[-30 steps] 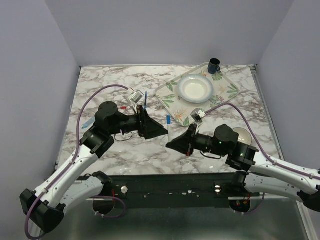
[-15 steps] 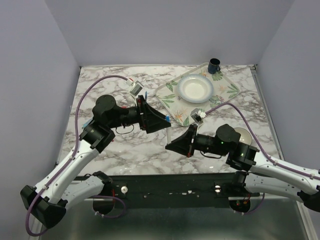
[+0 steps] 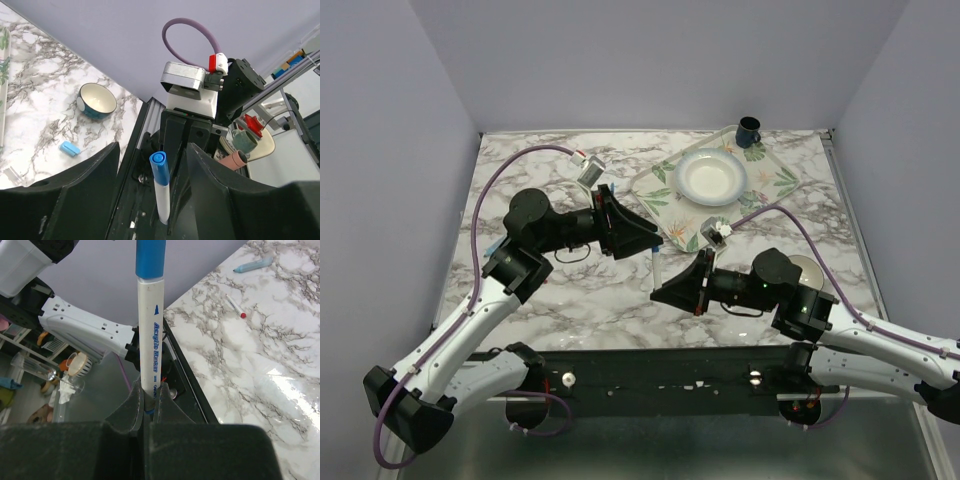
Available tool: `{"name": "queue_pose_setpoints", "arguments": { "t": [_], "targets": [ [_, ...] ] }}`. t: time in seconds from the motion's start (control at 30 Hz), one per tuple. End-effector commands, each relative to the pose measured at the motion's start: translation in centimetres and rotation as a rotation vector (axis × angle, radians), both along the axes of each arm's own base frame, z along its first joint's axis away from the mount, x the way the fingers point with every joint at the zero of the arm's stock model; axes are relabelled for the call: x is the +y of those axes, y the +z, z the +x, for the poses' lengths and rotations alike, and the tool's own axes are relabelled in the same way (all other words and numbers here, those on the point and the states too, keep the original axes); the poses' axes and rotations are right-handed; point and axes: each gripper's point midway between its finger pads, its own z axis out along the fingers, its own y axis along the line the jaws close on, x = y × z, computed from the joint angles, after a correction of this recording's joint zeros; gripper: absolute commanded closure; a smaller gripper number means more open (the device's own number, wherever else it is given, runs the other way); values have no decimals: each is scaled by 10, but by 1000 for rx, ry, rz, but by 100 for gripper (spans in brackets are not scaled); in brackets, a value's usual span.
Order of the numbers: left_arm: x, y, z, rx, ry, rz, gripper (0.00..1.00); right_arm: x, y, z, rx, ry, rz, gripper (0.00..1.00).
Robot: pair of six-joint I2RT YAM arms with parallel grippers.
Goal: Insert the pens into the pen caps
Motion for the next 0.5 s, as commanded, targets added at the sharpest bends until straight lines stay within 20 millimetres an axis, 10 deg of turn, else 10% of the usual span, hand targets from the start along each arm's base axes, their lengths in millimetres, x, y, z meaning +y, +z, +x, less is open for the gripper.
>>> {"name": "queue_pose_setpoints", "arguments": {
  "t": [0.0, 0.27, 0.47],
  "targets": [
    [0, 4, -6, -26, -22, -25, 37, -1, 7, -2, -18, 10, 30, 99],
    [0, -2, -9, -19, -44, -21, 46, -1, 7, -1, -17, 4, 31, 99],
    [-1, -4, -13, -17, -72, -31, 76, 0, 6, -1, -11, 4, 34, 99]
  ]
}}
